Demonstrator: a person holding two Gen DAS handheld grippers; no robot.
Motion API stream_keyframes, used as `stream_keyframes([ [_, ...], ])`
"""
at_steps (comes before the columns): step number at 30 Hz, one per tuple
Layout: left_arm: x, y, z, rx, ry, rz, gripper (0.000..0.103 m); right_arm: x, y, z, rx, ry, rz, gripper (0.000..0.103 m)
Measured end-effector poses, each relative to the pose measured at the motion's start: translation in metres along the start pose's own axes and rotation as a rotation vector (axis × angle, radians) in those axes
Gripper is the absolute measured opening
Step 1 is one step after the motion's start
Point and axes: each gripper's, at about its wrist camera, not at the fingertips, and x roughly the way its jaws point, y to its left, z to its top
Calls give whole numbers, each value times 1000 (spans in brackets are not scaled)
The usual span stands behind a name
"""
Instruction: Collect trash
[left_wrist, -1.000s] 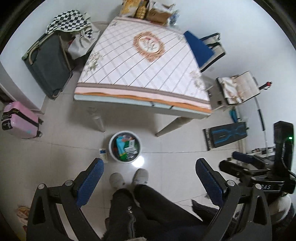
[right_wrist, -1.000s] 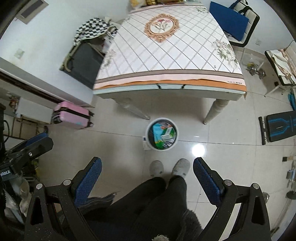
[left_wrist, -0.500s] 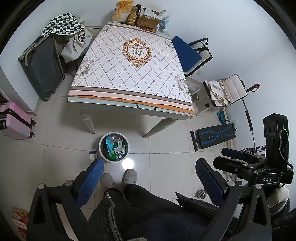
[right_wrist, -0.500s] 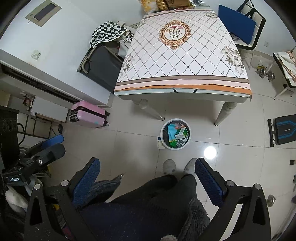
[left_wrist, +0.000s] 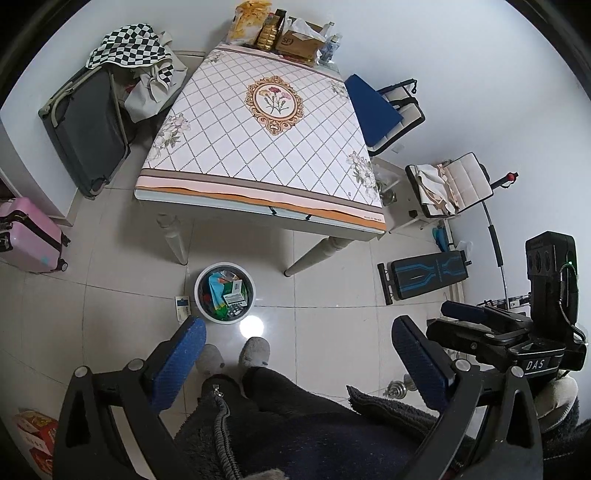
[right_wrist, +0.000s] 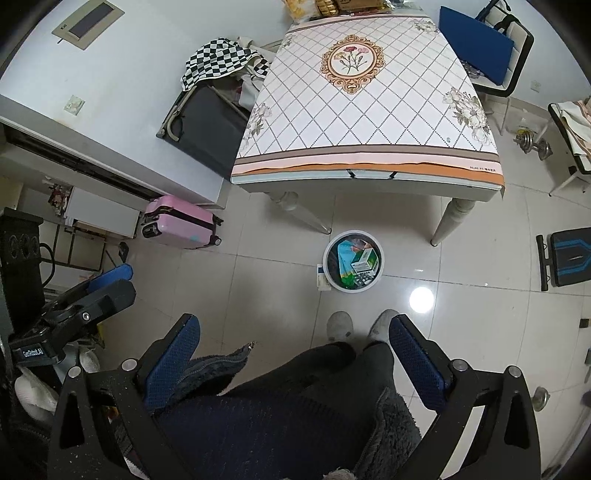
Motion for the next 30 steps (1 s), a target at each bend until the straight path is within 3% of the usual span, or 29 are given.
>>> stream_keyframes([
  [30,4,-11,3,35,35,-22,103,-2,-6,0,41,13,16,103],
])
